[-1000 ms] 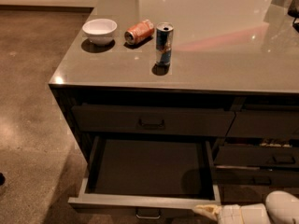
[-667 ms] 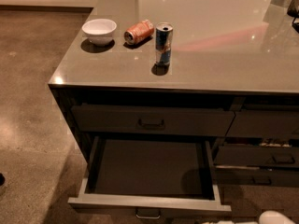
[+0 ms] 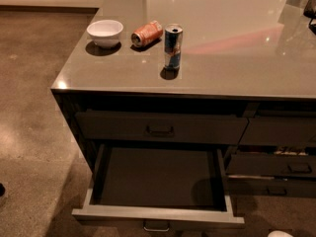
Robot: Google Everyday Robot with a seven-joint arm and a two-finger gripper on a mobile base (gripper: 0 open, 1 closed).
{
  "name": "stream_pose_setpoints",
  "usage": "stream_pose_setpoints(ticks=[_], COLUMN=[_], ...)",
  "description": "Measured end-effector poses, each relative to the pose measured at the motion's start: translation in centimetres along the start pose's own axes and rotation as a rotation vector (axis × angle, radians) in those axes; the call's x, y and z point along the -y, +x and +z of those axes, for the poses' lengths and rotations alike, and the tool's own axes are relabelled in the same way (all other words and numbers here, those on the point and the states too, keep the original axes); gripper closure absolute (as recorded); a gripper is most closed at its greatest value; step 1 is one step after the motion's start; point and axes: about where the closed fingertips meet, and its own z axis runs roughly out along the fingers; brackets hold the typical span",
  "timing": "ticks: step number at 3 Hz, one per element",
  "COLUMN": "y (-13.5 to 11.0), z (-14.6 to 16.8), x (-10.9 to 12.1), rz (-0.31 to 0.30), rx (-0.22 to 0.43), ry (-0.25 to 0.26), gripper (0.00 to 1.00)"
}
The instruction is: Close middle drawer
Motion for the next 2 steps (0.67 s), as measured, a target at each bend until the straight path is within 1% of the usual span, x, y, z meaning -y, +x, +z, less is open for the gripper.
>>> stream_pose_setpoints(ticks=[1, 2], y=[0.7, 1.8], z=[1.1, 2.1], x=[2.3, 4.7], rz=[-0.001, -0.015], rx=[0.025, 0.055], ry=[0.078, 0.144], gripper=[1.00, 1.00])
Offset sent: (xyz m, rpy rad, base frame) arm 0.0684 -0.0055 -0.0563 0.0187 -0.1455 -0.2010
